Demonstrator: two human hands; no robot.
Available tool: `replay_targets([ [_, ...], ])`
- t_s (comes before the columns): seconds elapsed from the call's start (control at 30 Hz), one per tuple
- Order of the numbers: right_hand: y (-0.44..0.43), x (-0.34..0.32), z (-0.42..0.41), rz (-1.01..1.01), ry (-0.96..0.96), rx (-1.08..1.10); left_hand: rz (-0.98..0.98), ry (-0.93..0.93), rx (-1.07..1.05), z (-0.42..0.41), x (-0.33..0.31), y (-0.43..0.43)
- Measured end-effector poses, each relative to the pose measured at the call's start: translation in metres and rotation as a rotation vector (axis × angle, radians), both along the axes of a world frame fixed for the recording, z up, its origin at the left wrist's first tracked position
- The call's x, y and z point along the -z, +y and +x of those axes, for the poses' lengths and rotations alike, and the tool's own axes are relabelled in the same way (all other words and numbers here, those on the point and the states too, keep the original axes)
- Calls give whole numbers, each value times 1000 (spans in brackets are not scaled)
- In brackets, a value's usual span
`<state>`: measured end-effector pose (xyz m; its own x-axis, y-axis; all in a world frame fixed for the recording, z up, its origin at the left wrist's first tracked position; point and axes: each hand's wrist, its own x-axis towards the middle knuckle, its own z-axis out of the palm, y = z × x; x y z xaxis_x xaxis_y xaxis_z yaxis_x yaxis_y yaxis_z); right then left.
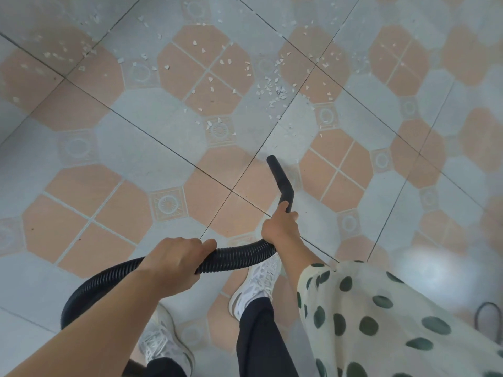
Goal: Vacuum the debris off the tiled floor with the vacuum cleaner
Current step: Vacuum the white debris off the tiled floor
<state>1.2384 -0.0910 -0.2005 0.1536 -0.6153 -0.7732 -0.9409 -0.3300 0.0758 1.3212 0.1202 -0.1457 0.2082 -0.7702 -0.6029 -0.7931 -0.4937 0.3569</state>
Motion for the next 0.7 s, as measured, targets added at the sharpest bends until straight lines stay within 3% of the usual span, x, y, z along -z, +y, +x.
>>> replay_targets([
  [0.7,-92,7,-49,-27,-57,156,42,15,53,-32,5,-101],
])
